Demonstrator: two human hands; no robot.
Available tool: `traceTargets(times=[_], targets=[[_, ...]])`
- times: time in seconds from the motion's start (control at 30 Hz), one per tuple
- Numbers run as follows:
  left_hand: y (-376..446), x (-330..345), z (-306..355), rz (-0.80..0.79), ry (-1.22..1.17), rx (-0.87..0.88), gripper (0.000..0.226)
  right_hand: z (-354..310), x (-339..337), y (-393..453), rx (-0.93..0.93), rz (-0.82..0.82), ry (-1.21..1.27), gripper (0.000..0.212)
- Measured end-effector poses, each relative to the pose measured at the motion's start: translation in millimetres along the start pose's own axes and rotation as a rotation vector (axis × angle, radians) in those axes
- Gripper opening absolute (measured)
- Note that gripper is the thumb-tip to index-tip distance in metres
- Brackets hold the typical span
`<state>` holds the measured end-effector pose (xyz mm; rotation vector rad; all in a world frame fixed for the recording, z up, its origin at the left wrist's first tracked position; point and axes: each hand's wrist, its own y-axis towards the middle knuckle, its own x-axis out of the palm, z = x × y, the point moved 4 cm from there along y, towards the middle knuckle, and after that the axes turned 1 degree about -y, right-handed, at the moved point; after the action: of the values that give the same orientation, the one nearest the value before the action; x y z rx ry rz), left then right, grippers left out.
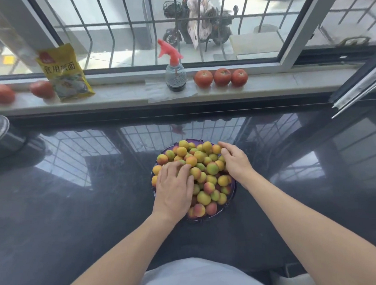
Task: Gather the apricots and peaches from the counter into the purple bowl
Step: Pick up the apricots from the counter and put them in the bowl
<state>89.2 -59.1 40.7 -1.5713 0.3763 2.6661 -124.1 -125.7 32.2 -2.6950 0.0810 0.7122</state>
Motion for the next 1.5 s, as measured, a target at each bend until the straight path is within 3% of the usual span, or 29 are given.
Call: traceTargets(times=[0.17,0.27,0.37,0.47,0.53,0.7,0.8,0.93,1.07,1.23,1.33,1.4,1.5], targets=[[7,-6,-14,-0.045,-0.102,-0.153,0.053,-1,-1,-5,-0.051,0.031,-0.027,0.038],[-4,-5,-23,-0.097,-0.107,-0.135,0.059,1,1,-7,-0.042,-0.024,-0.06,0.043],[-12,-3,-30,-0.068,-0.095,-0.098,0.05,7,1,-7,0.001,-0.094,-0.083,0.049],[-14,-4,-36,-0.025,-0.068,-0.092,0.048,12,1,-9,0.004,-0.093,-0.056,0.051],[-15,-5,-39,-0.078,-0.048,-0.106,0.056,12,2,-9,-0.01,-0.08,-0.058,0.052],[-21,-7,-22,-0.13,0.103,0.215,0.055,9,4,-5,-0.066,0.021,-0.12,0.045],[-22,-3,-7,-0.114,0.124,0.236,0.054,7,4,-2,-0.078,0.009,-0.221,0.045],[1,7,13,-0.138,0.184,0.33,0.053,-2,6,0,-0.111,0.031,-0.181,0.028],[7,0,14,-0.074,0.126,0.466,0.032,-6,10,-2,-0.114,0.07,-0.185,0.017],[-16,-20,-14,0.007,-0.129,0.224,0.026,-2,7,-18,-0.217,0.105,-0.136,0.027],[-24,-16,-30,-0.027,-0.171,0.07,0.046,-1,6,-26,-0.251,0.127,-0.161,0.029],[-26,-14,-34,-0.05,-0.137,0.039,0.052,0,1,-30,-0.244,0.166,-0.124,0.029],[-25,-14,-33,-0.021,-0.097,0.037,0.04,2,-10,-45,-0.243,0.265,-0.04,0.026]])
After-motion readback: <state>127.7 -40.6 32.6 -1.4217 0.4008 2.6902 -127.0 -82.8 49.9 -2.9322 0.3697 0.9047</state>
